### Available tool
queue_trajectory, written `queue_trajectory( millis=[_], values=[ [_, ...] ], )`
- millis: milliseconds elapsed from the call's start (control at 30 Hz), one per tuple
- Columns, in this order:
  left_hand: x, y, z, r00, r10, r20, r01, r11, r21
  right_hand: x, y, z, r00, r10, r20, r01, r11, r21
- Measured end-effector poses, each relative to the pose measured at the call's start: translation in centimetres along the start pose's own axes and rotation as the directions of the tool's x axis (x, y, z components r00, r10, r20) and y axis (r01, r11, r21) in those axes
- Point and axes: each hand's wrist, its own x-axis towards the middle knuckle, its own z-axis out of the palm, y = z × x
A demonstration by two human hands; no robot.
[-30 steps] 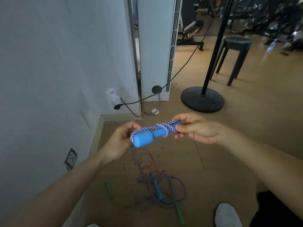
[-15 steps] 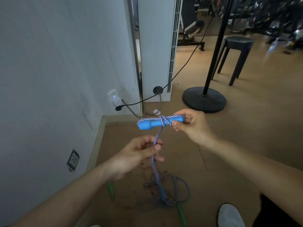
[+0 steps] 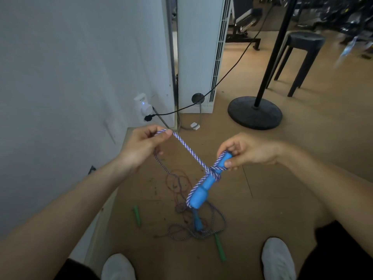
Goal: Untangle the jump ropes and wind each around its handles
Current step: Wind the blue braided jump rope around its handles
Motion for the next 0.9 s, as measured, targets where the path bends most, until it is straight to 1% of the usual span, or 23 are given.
queue_trajectory(
  millis=[33,100,167,233,267,367,433,467,533,600,667,733,800,867,900],
  values=[
    [0.3,-0.2,-0.2,0.999,0.011,-0.030,-0.011,1.000,0.017,-0.1,-0.3,0.0,0.999,-0.024,0.031,0.021,0.997,0.074],
    [0.7,-0.5,-0.5,0.996,0.032,-0.079,-0.028,0.998,0.056,-0.3,-0.6,-0.2,0.997,-0.067,0.038,0.057,0.973,0.226],
    [0.9,-1.0,-0.8,0.992,0.039,-0.117,-0.028,0.996,0.089,-0.5,-0.8,-0.4,0.995,-0.099,-0.010,0.097,0.938,0.334],
    [0.9,-1.8,-0.9,0.991,0.040,-0.127,-0.025,0.992,0.121,-0.5,-0.9,-0.5,0.989,-0.122,-0.078,0.145,0.886,0.441],
    [0.8,-2.4,-0.8,0.994,0.037,-0.103,-0.022,0.989,0.148,-0.4,-0.9,-0.4,0.985,-0.127,-0.113,0.167,0.856,0.490],
    [0.0,-3.5,0.2,0.998,0.044,0.035,-0.051,0.975,0.216,0.2,-1.0,0.3,0.965,-0.095,-0.245,0.230,0.757,0.611],
    [-0.7,-4.0,1.2,0.989,0.086,0.117,-0.114,0.959,0.259,0.7,-0.9,0.9,0.926,-0.039,-0.374,0.292,0.703,0.649],
    [-1.1,-4.0,1.7,0.981,0.107,0.163,-0.149,0.949,0.276,1.0,-0.9,1.2,0.899,-0.008,-0.439,0.320,0.697,0.642],
    [-2.0,-3.9,2.5,0.959,0.126,0.255,-0.202,0.934,0.295,1.3,-0.7,1.5,0.832,0.056,-0.552,0.348,0.723,0.597],
    [-2.7,-3.5,3.1,0.938,0.130,0.321,-0.223,0.935,0.275,1.5,-0.4,1.7,0.753,0.089,-0.652,0.340,0.795,0.502],
    [-3.4,-2.7,3.4,0.926,0.133,0.352,-0.229,0.942,0.246,1.6,-0.1,1.6,0.673,0.063,-0.737,0.290,0.894,0.341],
    [-3.6,-2.0,3.4,0.930,0.120,0.346,-0.204,0.954,0.220,1.7,0.1,1.7,0.628,-0.020,-0.778,0.210,0.967,0.145],
    [-3.6,-1.3,3.1,0.938,0.110,0.329,-0.184,0.961,0.204,1.7,0.2,1.9,0.639,-0.103,-0.762,0.131,0.991,-0.024],
    [-3.3,-0.8,2.6,0.938,0.133,0.320,-0.207,0.956,0.208,1.7,0.0,2.0,0.693,-0.158,-0.704,0.042,0.983,-0.179],
    [-3.0,-0.6,2.3,0.938,0.148,0.312,-0.220,0.952,0.211,1.7,-0.2,2.0,0.736,-0.166,-0.656,0.014,0.973,-0.231]
  ],
)
